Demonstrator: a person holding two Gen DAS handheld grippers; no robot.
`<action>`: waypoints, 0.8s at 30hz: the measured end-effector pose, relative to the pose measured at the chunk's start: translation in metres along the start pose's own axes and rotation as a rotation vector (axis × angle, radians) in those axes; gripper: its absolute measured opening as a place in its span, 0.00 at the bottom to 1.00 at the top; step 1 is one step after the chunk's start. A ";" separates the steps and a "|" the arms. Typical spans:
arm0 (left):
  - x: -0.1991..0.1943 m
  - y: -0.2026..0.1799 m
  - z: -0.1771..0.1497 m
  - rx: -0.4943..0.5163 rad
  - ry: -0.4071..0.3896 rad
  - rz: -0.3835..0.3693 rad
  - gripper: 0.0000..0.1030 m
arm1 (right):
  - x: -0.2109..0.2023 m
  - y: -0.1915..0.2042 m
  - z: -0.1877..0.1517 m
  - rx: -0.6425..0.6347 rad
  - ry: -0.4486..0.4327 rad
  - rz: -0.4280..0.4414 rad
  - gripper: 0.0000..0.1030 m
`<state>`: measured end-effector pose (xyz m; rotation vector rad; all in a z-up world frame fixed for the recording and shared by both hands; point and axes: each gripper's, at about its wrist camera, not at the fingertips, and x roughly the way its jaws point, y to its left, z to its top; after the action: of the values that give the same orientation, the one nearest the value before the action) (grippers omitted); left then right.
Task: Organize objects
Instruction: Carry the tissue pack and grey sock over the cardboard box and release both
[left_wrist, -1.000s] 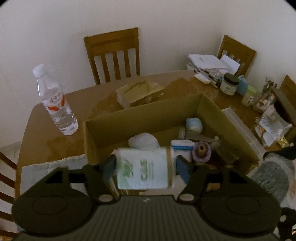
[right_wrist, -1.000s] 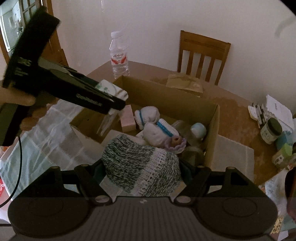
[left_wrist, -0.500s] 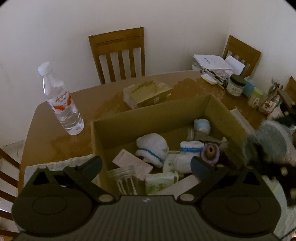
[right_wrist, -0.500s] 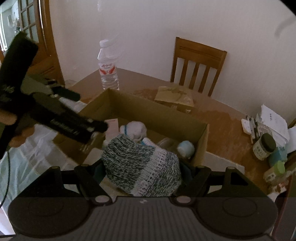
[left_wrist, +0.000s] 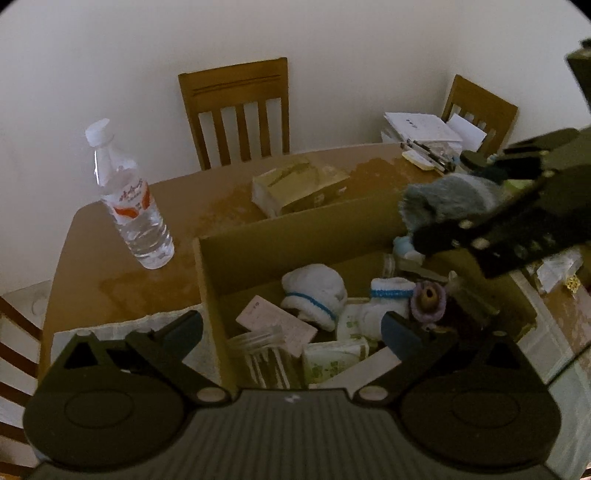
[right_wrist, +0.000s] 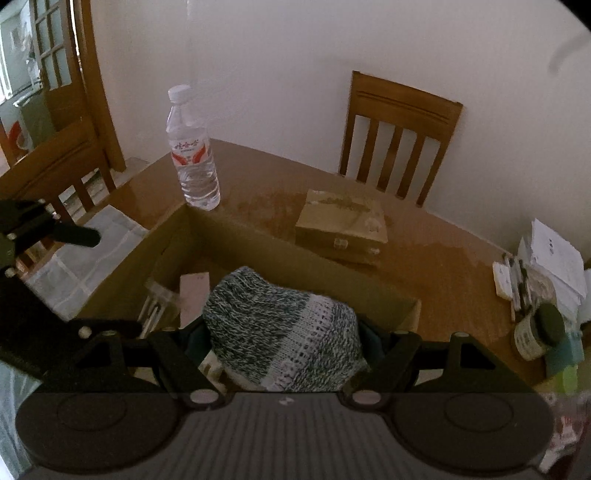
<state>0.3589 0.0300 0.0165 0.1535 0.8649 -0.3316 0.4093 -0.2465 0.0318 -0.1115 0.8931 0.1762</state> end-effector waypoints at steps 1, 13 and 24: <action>0.000 0.001 -0.001 -0.002 0.000 0.007 0.99 | 0.006 -0.001 0.004 0.001 0.004 0.002 0.80; 0.003 0.009 -0.004 -0.015 -0.013 0.070 0.99 | 0.035 -0.004 0.024 0.026 0.004 0.014 1.00; -0.015 0.002 -0.003 -0.037 -0.039 0.070 0.99 | 0.006 -0.010 0.023 0.104 0.072 -0.058 1.00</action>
<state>0.3485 0.0359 0.0264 0.1423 0.8242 -0.2526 0.4325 -0.2517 0.0413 -0.0472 0.9679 0.0714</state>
